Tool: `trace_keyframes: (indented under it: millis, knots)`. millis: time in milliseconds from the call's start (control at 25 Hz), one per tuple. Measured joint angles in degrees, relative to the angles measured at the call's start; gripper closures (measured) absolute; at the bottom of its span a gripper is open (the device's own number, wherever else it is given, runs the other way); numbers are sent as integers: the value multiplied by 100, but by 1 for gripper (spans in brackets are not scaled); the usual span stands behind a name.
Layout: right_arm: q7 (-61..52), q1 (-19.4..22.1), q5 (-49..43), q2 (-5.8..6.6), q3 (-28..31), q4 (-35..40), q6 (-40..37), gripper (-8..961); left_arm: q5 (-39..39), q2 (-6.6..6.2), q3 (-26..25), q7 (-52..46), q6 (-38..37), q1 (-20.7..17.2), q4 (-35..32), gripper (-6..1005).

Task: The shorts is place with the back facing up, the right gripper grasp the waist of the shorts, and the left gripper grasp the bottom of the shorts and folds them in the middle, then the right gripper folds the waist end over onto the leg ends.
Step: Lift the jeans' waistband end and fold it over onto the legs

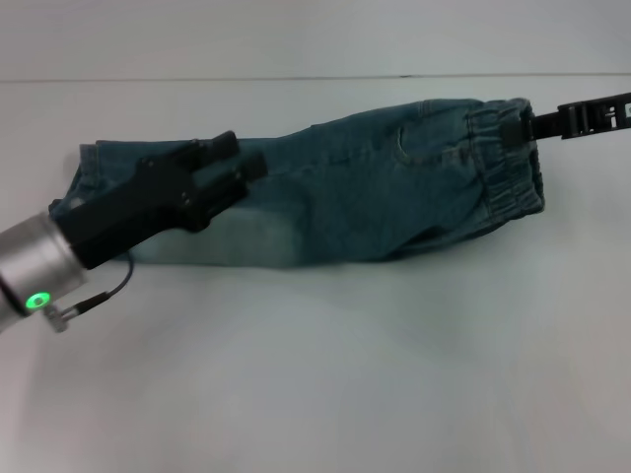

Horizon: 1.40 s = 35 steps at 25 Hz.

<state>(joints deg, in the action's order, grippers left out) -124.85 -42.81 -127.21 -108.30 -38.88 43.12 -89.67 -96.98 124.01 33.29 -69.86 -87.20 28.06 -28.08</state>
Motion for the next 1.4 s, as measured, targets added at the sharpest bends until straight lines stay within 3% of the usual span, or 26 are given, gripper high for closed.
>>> trace_keyframes:
  millis: [80, 160, 480, 600, 840, 1200, 1320, 1400]
  knots:
    - [12, 18, 58, 20, 146, 1, -154, 888, 185, 16, 0, 300, 355, 174, 350, 259]
    - [39, 47, 134, 53, 284, 2, -312, 889, 391, 38, 1, 737, 772, 388, 755, 465]
    - [-30, 62, 711, 291, 598, 10, -1000, 889, 2026, 66, -65, 3381, 2255, 1161, 2583, 796]
    - [-133, 59, 951, 336, 633, 127, -1157, 889, 2187, 65, -236, 4090, 2557, 1339, 3051, 936]
    - [-236, -31, 1130, 355, 643, 322, -1318, 890, 2057, 63, -256, 4379, 2637, 1549, 3835, 952]
    - [-293, -255, 1168, 287, 592, 382, -1433, 890, 1849, 62, -307, 4407, 2649, 1981, 4708, 964]
    - [-293, -303, 1172, 272, 579, 382, -1443, 891, 1525, 61, -592, 4412, 2710, 2125, 4985, 960]
    - [-290, -320, 1173, 272, 572, 382, -1440, 893, 1004, 61, -1076, 4425, 2853, 2144, 5147, 953]
